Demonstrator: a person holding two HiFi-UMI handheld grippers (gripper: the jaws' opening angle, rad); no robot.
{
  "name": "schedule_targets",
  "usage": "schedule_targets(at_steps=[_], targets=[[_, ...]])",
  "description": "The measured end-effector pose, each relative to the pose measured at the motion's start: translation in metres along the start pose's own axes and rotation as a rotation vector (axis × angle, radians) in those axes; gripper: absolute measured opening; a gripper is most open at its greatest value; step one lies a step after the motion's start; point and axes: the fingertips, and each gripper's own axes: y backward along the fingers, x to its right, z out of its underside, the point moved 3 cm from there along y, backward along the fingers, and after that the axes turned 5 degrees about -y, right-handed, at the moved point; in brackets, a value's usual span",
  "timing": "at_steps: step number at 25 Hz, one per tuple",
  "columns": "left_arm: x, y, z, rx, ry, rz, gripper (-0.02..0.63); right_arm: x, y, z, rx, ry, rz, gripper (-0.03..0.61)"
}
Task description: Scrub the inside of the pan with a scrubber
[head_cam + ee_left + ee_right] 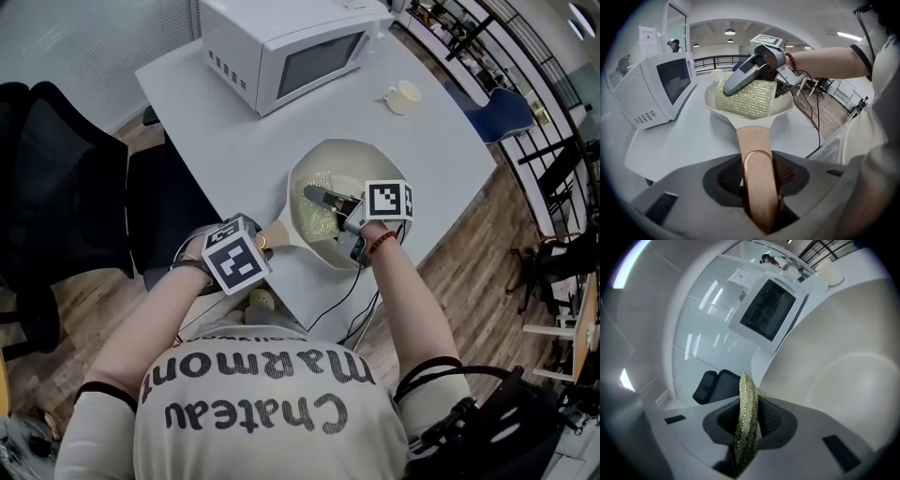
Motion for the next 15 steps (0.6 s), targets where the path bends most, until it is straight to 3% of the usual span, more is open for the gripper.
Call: schedule_targets(at_steps=[3,10,15], targets=[[0.001,-0.001,-0.001,-0.007,-0.002,0.001,0.166,0.003,-0.021,0.013,-0.035,-0.026,0.024,0.057],[0.001,-0.002,-0.001,-0.066,-0.051,0.007,0.17,0.043,-0.029,0.018,0.017,-0.197,0.151,0.057],[0.0,-0.002,-0.001,-0.085,-0.054,0.031,0.176,0.074,-0.024,0.023,-0.076,-0.037,0.443,0.057]])
